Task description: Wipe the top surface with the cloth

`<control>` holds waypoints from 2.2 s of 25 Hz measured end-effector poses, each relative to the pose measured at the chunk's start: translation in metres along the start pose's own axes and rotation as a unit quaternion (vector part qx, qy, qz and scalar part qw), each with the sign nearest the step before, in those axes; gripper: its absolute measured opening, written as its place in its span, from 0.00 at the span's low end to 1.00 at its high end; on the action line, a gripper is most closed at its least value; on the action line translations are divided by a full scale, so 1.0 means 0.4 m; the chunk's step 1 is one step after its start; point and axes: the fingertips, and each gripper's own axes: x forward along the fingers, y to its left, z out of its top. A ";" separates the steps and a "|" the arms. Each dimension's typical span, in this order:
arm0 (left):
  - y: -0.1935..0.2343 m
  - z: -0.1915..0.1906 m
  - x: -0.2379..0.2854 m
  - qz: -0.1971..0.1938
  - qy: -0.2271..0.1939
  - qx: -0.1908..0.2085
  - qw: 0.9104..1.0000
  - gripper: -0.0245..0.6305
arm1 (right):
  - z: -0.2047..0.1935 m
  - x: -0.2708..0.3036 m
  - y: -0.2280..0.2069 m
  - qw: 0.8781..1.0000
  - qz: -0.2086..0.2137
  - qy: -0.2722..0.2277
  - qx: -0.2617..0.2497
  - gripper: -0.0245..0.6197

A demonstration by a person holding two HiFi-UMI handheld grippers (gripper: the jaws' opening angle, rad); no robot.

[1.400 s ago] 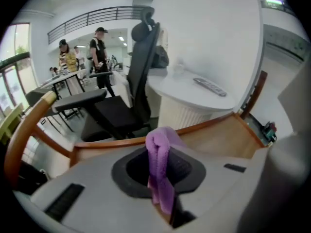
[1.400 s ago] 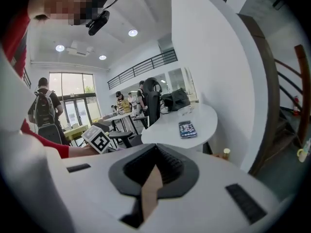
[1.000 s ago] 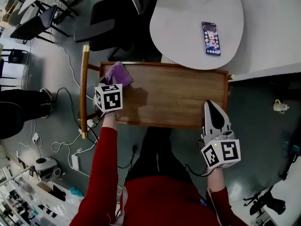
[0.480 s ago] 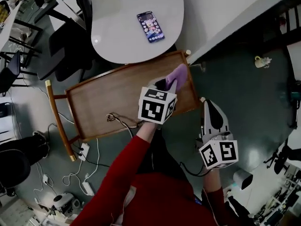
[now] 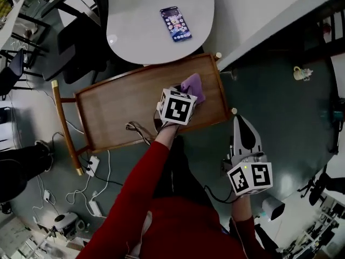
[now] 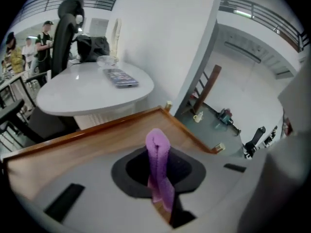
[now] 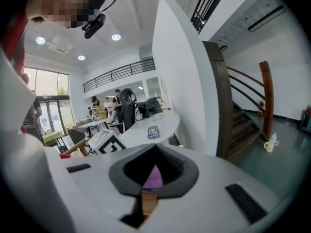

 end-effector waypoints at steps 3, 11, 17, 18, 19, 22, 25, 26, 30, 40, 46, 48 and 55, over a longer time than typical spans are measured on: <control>0.160 -0.082 -0.109 0.061 -0.004 -0.036 0.997 0.12 | -0.006 0.054 0.067 0.999 0.046 0.012 -0.011 0.06; 0.547 -0.358 -0.466 0.262 -0.003 -0.129 0.956 0.12 | -0.039 0.138 0.257 0.988 0.147 0.033 -0.038 0.06; 0.649 -0.455 -0.592 0.345 0.000 -0.151 0.926 0.12 | -0.067 0.140 0.311 0.984 0.165 0.045 -0.049 0.06; 0.654 -0.461 -0.596 0.352 0.004 -0.144 0.925 0.12 | -0.071 0.137 0.313 0.984 0.162 0.044 -0.050 0.06; 0.656 -0.464 -0.601 0.358 0.008 -0.134 0.924 0.12 | -0.076 0.133 0.314 0.985 0.158 0.043 -0.050 0.06; 0.634 -0.434 -0.619 0.357 -0.008 -0.101 0.928 0.12 | -0.089 0.126 0.310 0.988 0.143 0.036 -0.045 0.06; 0.533 -0.316 -0.616 0.312 -0.063 -0.057 0.946 0.12 | -0.091 0.117 0.280 0.991 0.123 0.027 -0.035 0.06; 0.483 -0.268 -0.604 0.286 -0.081 -0.037 0.954 0.12 | -0.091 0.107 0.264 0.993 0.111 0.024 -0.029 0.06; 0.227 -0.127 -0.466 0.115 -0.109 0.005 0.987 0.12 | -0.102 0.028 0.176 0.999 0.051 0.014 0.000 0.06; -0.338 -0.049 -0.110 -0.200 -0.006 -0.015 0.980 0.12 | -0.112 -0.201 -0.026 0.994 -0.098 -0.023 0.043 0.06; -0.328 -0.092 -0.054 -0.151 0.028 -0.002 0.988 0.12 | -0.092 -0.194 -0.035 0.997 -0.071 -0.018 0.036 0.06; -0.283 -0.115 -0.054 -0.118 0.033 -0.001 0.993 0.12 | -0.091 -0.175 -0.024 0.998 -0.048 -0.008 0.029 0.06; 0.090 -0.275 -0.237 0.031 0.012 -0.088 0.996 0.12 | -0.097 -0.011 0.137 0.997 0.071 0.028 -0.005 0.06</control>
